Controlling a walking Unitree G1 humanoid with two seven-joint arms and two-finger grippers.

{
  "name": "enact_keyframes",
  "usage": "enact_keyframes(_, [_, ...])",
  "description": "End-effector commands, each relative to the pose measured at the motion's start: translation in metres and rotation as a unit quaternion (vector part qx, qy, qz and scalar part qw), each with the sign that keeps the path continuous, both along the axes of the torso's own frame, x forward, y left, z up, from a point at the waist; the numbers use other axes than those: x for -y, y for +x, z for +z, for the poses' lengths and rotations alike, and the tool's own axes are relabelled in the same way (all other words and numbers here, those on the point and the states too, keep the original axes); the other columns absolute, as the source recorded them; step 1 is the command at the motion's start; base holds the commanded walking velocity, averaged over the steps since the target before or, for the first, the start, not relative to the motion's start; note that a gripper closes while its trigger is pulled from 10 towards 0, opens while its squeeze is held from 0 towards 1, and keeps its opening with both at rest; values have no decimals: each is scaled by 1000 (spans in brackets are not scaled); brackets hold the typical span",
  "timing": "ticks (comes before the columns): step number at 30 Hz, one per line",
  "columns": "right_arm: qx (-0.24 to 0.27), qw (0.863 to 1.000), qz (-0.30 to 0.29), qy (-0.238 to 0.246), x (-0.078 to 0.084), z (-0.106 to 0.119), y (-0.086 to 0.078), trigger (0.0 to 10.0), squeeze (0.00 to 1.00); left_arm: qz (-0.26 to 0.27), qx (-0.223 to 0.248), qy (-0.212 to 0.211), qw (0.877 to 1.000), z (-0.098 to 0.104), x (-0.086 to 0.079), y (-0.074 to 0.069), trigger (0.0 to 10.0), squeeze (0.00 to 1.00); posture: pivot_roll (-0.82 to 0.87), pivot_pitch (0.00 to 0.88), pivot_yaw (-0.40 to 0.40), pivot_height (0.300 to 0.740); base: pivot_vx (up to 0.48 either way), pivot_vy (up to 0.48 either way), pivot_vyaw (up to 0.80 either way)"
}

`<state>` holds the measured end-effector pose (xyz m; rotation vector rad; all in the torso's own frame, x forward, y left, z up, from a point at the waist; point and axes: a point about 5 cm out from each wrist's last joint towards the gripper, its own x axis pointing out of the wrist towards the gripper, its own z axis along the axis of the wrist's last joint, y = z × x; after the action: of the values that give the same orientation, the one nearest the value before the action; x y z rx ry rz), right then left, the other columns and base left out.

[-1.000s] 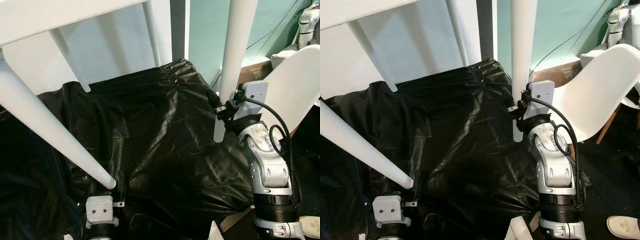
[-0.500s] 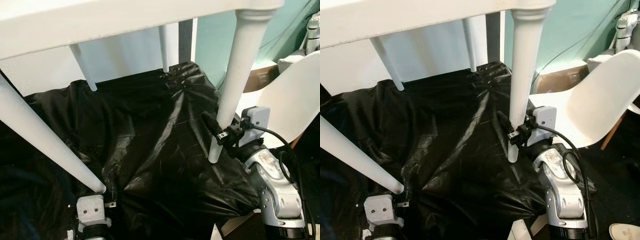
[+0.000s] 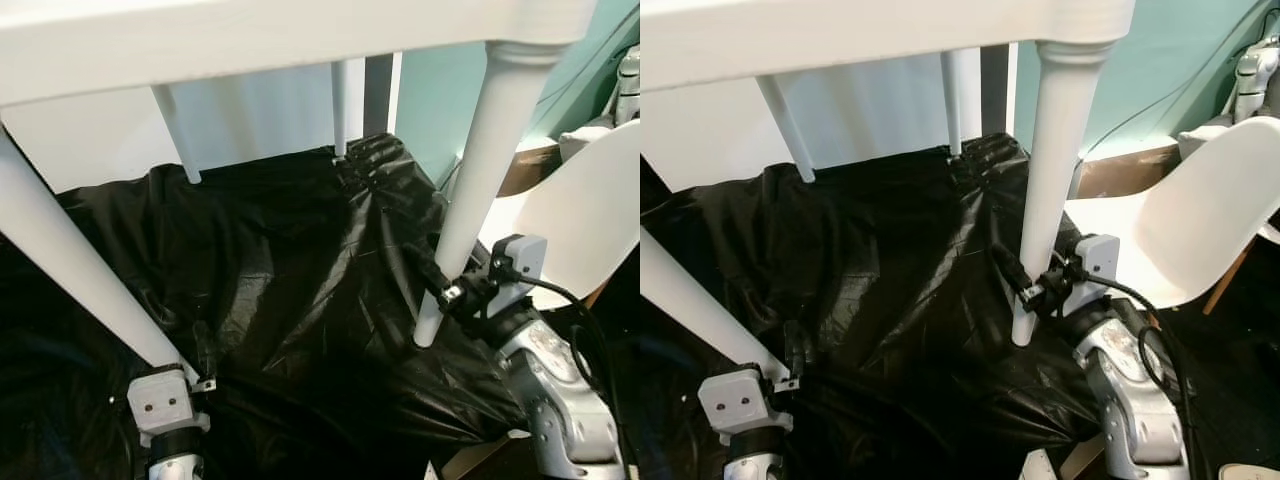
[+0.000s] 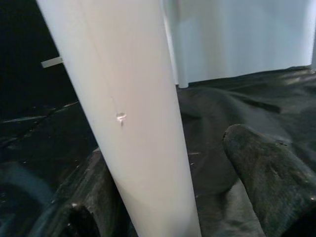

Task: Building children table

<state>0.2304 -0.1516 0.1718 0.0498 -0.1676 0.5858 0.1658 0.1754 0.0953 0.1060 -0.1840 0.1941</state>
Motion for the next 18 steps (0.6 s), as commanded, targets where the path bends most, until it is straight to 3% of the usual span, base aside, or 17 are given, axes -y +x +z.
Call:
enact_keyframes(1, [-61, 995, 76, 19, -16, -20, -10, 0, 318, -33, 25, 21, 999, 8, 9, 2, 10000, 0, -52, 0, 89, 740, 0, 0, 0])
enact_keyframes(5, [-71, 994, 82, 12, -8, -21, -20, 0, 318, -24, 8, 24, 999, 2, 5, -3, 10000, 0, -52, 0, 89, 740, 0, 0, 0])
enact_keyframes(6, [-80, 993, 82, 11, -5, -24, -23, 0, 318, -22, 2, 23, 999, 0, 5, -4, 9059, 0, -61, 0, 91, 740, 0, 0, 0])
enact_keyframes(7, [-80, 993, 82, 11, -5, -24, -23, 0, 318, -22, 2, 23, 999, 0, 5, -4, 9059, 0, -61, 0, 91, 740, 0, 0, 0])
enact_keyframes(8, [-92, 992, 87, 9, -5, -27, -25, 0, 314, -24, -1, 21, 999, -1, 5, -5, 2314, 0, -67, 0, 94, 740, 0, 0, 0])
enact_keyframes(9, [-94, 992, 88, 7, -4, -28, -26, 353, 294, -27, -2, 20, 999, -1, 5, -5, 0, 0, -67, 0, 94, 740, 0, 0, 0])
enact_keyframes(11, [-94, 992, 89, 6, -4, -28, -26, 353, 294, -29, -2, 18, 999, -2, 6, -5, 0, 0, -67, 0, 94, 740, 0, 0, 0])
enact_keyframes(12, [-92, 992, 83, -1, -3, -30, -25, 10000, 0, -29, -4, 19, 999, -3, 5, -5, 0, 0, -69, 0, 95, 740, 0, 0, 0])
enact_keyframes(18, [-93, 993, 65, -13, -4, -32, -20, 10000, 0, -25, -10, 19, 999, -6, 5, -7, 0, 0, -62, 0, 92, 740, 0, 0, 0])
